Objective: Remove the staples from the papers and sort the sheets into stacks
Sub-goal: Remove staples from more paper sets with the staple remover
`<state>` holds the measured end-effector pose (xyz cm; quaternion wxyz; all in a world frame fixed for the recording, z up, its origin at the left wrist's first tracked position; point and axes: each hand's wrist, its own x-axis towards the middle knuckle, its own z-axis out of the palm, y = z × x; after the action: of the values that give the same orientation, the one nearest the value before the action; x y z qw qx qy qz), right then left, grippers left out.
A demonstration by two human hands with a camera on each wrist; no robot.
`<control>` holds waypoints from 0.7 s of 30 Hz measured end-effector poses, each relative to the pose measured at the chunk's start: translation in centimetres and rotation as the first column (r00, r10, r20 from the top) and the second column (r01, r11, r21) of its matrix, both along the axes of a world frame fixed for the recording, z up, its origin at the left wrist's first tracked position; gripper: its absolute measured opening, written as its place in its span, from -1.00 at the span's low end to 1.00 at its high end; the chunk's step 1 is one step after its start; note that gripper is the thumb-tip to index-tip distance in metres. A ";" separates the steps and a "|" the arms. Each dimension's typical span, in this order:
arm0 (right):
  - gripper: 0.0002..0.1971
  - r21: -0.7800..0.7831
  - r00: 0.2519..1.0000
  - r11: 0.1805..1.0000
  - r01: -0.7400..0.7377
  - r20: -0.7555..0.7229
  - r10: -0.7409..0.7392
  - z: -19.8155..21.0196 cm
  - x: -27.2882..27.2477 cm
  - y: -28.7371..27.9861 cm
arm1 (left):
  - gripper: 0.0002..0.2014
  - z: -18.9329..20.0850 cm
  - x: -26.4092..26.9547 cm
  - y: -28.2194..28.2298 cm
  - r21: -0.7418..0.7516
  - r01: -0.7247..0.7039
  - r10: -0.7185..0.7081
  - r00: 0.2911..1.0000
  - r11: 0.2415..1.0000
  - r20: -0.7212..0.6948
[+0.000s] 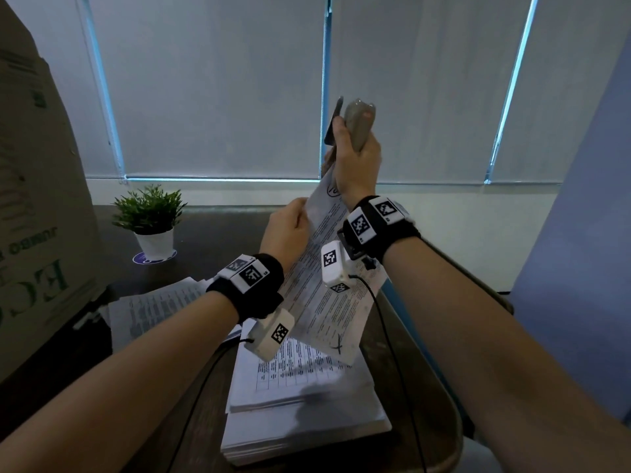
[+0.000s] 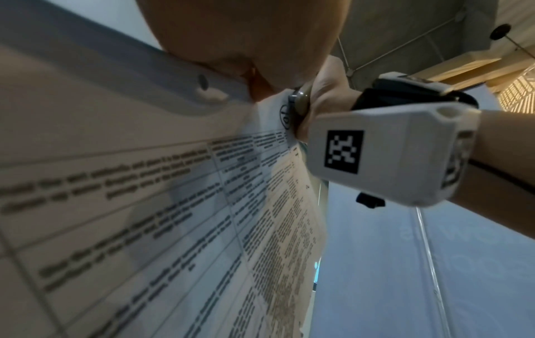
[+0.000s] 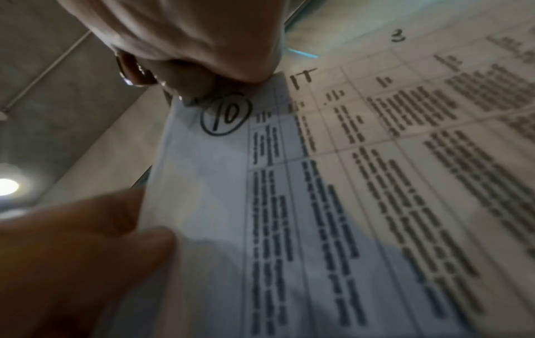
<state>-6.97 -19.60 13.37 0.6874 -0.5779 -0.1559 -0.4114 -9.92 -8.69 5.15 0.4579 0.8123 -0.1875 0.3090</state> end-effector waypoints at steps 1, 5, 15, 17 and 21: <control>-0.72 -0.004 1.000 1.000 0.028 0.002 -0.028 0.1 0.1 0.0 | -0.70 0.0 0.0 -0.1 0.016 -0.002 0.002 1.000 1.000 0.014; -0.63 -0.003 0.997 0.997 0.071 0.000 -0.071 0.1 0.5 -0.3 | -0.66 -0.1 0.0 -0.2 0.026 -0.006 0.005 0.999 1.000 0.054; -0.65 0.029 0.999 1.000 0.009 0.041 -0.011 0.0 -0.1 0.6 | -0.60 2.9 0.1 -0.8 0.065 0.084 -0.085 0.996 0.994 0.011; -0.63 0.048 0.999 0.999 0.015 0.046 -0.018 0.0 -0.1 0.8 | -0.61 3.1 0.2 -0.8 0.069 0.073 -0.075 0.997 0.995 0.025; -0.61 0.067 0.998 0.998 0.007 0.063 -0.011 0.3 -0.1 1.5 | -0.67 3.5 0.1 -0.3 0.012 0.076 -0.076 0.996 0.997 0.040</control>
<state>-7.04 -18.10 13.66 0.6992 -0.5419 -0.1612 -0.4376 -9.85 -9.00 8.60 0.4612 0.8006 -0.2289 0.3066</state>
